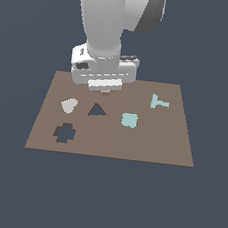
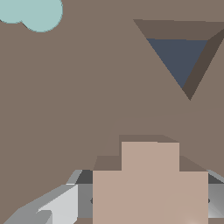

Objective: Insert a designated object into the corresponding slot on a board.

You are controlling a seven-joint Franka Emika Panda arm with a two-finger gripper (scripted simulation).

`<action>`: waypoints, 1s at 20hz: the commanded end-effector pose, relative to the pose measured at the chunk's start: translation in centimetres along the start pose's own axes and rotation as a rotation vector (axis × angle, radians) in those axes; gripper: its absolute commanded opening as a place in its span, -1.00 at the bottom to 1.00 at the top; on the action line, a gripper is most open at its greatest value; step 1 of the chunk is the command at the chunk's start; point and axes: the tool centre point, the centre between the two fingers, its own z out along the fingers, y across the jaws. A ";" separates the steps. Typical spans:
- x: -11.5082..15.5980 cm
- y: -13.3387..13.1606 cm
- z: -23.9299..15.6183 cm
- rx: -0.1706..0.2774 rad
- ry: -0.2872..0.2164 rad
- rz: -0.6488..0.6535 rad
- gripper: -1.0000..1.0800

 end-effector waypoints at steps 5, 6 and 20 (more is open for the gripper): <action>1.7 -0.5 -0.1 0.000 0.001 0.130 -1.00; 2.0 -0.5 -0.1 0.000 0.001 0.156 -1.00; 8.8 0.2 -0.4 0.001 0.001 0.673 -1.00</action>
